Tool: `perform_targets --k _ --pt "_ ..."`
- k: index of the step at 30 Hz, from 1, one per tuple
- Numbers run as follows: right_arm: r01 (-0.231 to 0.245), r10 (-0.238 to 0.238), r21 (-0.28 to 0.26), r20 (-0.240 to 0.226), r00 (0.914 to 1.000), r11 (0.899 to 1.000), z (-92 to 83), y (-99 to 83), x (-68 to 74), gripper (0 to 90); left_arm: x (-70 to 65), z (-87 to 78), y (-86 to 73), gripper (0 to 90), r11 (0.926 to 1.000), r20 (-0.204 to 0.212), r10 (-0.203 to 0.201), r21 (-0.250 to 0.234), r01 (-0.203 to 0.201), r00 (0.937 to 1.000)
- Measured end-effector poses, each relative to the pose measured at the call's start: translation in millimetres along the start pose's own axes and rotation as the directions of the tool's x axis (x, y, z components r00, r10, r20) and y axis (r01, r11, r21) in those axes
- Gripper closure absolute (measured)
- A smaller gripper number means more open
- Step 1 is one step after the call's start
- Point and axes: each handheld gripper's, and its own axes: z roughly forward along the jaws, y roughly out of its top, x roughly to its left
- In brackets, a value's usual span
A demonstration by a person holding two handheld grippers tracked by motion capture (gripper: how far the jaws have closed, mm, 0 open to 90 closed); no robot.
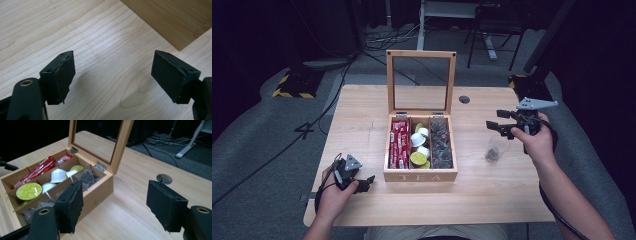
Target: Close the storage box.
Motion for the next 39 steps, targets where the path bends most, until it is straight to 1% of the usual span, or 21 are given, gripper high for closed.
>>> perform_targets --k 1,2,3,4,7,12,13,14,16,17,19,20,21,23,24,28,30,31,34,36,39 --pt "0.010 -0.010 0.002 -0.007 0.9999 1.000 4.6 8.4 1.8 29.8 -0.2 -0.2 -0.4 19.9 1.0000 0.000 0.000 -0.003 0.000 1.0000" --pt "0.010 -0.010 0.002 -0.007 0.9999 1.000 4.6 8.4 1.8 29.8 -0.6 -1.1 -0.8 19.9 1.0000 0.001 -0.001 0.000 0.001 1.0000" --pt "0.016 -0.016 0.004 -0.009 0.9998 1.000 9.6 16.5 2.6 29.9 -0.8 -2.5 -2.3 19.8 1.0000 0.004 -0.003 -0.004 0.003 1.0000" --pt "0.016 -0.016 0.004 -0.009 0.9998 1.000 9.6 16.5 2.6 29.9 -0.8 -2.5 -2.3 19.9 1.0000 0.004 -0.003 -0.004 0.003 1.0000" --pt "0.007 -0.007 -0.001 -0.030 0.9995 1.000 18.8 30.5 1.2 29.9 -0.7 -4.4 -5.0 19.9 0.9999 0.006 -0.012 -0.004 0.012 0.9999" --pt "0.006 -0.006 -0.014 -0.045 0.9990 1.000 33.4 52.4 -1.3 32.4 -0.9 -8.7 -9.5 22.0 0.9998 0.005 0.004 -0.020 -0.004 1.0000" --pt "0.005 -0.006 -0.015 -0.046 0.9989 1.000 40.4 60.4 -2.6 33.4 -1.0 -9.4 -10.7 22.3 0.9998 0.005 0.005 -0.020 -0.005 1.0000" --pt "0.005 -0.006 -0.015 -0.046 0.9989 1.000 40.4 60.4 -2.6 33.4 -0.8 -9.6 -12.1 22.3 0.9997 0.001 0.010 -0.023 -0.010 1.0000" --pt "0.007 -0.008 -0.021 -0.045 0.9990 1.000 47.6 68.5 -4.5 34.2 -1.2 -9.8 -14.9 22.5 0.9998 0.006 0.008 -0.017 -0.008 1.0000" --pt "0.001 -0.002 -0.031 -0.045 0.9990 1.000 54.8 76.1 -7.1 34.6 -1.0 -9.9 -16.1 22.5 0.9999 0.009 0.010 -0.013 -0.010 0.9999" --pt "-0.001 -0.001 -0.039 -0.048 0.9989 0.999 58.8 79.6 -8.8 34.9 -0.2 -8.7 -18.8 22.6 0.9998 0.018 0.017 -0.012 -0.017 0.9997" --pt "-0.010 0.008 -0.046 -0.052 0.9986 0.999 62.9 83.0 -10.2 35.2 0.8 -8.4 -20.3 22.7 0.9998 0.020 0.012 -0.017 -0.011 0.9997" --pt "-0.017 0.014 -0.052 -0.056 0.9983 0.999 67.2 86.2 -11.8 35.2 1.7 -8.7 -21.6 22.7 0.9998 0.031 -0.007 -0.017 0.007 0.9995" --pt "-0.019 0.016 -0.051 -0.057 0.9982 0.999 75.5 92.9 -14.8 34.7 3.5 -8.8 -23.1 22.7 0.9996 0.029 -0.012 -0.025 0.012 0.9995" --pt "-0.017 0.014 -0.054 -0.056 0.9983 0.998 80.4 97.2 -16.9 34.7 3.6 -8.2 -23.7 22.5 0.9993 0.036 -0.021 -0.031 0.022 0.9991" --pt "-0.004 0.002 -0.056 -0.031 0.9995 0.998 93.2 111.3 -23.2 34.9 4.9 -7.4 -25.4 21.7 0.9987 0.044 -0.019 -0.046 0.021 0.9989" --pt "-0.021 0.021 -0.069 -0.011 0.9997 0.997 98.3 117.6 -25.1 36.5 4.9 -7.5 -25.4 21.5 0.9988 0.044 -0.018 -0.044 0.020 0.9989" --pt "-0.021 0.020 -0.073 -0.010 0.9997 0.997 101.0 121.0 -26.3 37.4 4.9 -7.5 -25.4 21.5 0.9989 0.044 -0.017 -0.044 0.019 0.9989" --pt "0.001 0.000 -0.057 0.009 1.0000 0.998 108.8 131.3 -29.0 38.2 5.1 -7.3 -25.3 21.2 0.9989 0.047 -0.017 -0.044 0.019 0.9987" --pt "-0.005 0.006 -0.055 0.018 0.9998 0.998 117.3 139.5 -31.7 38.5 5.5 -7.3 -25.3 20.9 0.9990 0.049 -0.013 -0.041 0.015 0.9987" --pt "-0.009 0.011 -0.050 0.035 0.9993 0.999 124.1 142.6 -33.9 38.4 5.5 -7.3 -25.3 20.9 0.9990 0.049 -0.013 -0.042 0.015 0.9987"
